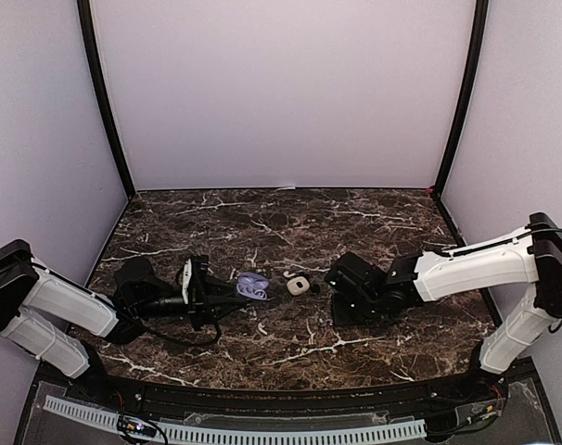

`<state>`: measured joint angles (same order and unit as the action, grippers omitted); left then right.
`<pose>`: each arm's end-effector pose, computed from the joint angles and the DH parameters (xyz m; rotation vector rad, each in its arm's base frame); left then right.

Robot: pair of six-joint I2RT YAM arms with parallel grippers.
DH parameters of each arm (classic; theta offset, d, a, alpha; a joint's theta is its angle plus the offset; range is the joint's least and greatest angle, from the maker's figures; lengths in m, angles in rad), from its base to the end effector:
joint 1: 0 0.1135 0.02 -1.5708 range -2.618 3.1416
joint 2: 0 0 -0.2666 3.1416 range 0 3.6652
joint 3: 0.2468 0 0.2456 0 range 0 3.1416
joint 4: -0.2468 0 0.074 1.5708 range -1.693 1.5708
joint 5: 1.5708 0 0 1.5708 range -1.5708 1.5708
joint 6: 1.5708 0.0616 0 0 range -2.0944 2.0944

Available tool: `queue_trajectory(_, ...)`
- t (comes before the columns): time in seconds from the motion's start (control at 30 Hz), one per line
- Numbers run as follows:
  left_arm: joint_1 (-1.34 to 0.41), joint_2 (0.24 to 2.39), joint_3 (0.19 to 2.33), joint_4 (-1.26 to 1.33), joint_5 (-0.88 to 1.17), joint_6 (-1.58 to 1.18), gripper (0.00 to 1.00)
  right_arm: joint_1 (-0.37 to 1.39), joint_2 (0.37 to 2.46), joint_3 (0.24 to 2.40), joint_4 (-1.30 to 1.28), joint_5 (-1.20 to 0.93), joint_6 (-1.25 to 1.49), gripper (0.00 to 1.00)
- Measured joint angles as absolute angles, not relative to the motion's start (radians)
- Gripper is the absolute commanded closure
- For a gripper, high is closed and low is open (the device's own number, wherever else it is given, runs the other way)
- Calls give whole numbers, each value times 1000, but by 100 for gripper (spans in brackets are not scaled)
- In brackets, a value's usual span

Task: Insert the wireless bluetooth earbuds into the charging case
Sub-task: Place the left earbud at the center of the board, then adjust the left earbud at the center of the board.

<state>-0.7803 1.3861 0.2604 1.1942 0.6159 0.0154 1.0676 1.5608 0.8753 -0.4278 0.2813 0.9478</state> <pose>0.1539 -0.2024 0.1950 1.0713 1.2064 -1.0611 0.1589 0.2533 0.1563 -0.0713 2.6462 0.3209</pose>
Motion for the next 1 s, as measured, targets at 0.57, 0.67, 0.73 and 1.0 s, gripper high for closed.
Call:
queue_trajectory(0.57,-780,1387,260,1194,616,19,98,1058,1577,768,-299,183,633,100)
queue_trajectory(0.67,-780,1387,260,1194,616,19,98,1069,1585,768,-262,132,619,100)
queue_trajectory(0.73,-780,1387,260,1194,616,19,98,1076,1586,768,-240,101,612,100)
queue_trajectory(1.0,-780,1387,260,1194,616,19,98,1089,1567,767,-128,-30,587,100)
